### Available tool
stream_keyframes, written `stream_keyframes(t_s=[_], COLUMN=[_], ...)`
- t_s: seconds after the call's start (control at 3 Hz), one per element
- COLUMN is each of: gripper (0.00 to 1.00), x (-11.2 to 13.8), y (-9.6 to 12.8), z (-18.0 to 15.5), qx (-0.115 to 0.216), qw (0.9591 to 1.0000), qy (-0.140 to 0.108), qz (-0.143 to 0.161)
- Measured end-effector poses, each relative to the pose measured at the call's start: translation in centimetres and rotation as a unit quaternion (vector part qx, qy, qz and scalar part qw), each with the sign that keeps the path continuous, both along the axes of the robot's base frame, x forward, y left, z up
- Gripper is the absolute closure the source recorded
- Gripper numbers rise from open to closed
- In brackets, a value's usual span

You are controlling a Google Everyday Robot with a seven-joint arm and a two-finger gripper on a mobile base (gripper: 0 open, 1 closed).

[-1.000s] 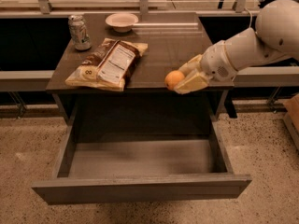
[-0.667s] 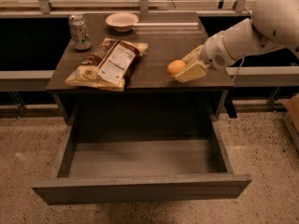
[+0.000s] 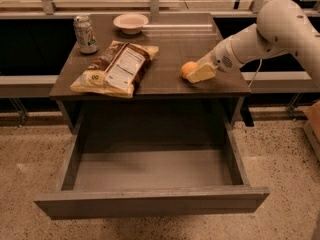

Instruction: Pick orange from top drawer and place on counter

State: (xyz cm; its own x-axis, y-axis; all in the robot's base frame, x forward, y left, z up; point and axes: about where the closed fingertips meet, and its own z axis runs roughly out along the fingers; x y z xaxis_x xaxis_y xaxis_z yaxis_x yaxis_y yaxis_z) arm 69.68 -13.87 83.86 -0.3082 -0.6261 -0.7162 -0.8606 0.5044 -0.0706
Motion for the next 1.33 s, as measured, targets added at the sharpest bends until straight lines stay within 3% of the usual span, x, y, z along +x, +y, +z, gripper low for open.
stream_keyframes(t_s=[1.0, 1.33], gripper=[0.04, 0.0], x=[-0.02, -0.15], y=[0.7, 0.98], z=[-0.58, -0.46], qx=[0.001, 0.006], qw=[1.0, 0.9997], qy=[0.004, 0.011], qz=[0.007, 0.021])
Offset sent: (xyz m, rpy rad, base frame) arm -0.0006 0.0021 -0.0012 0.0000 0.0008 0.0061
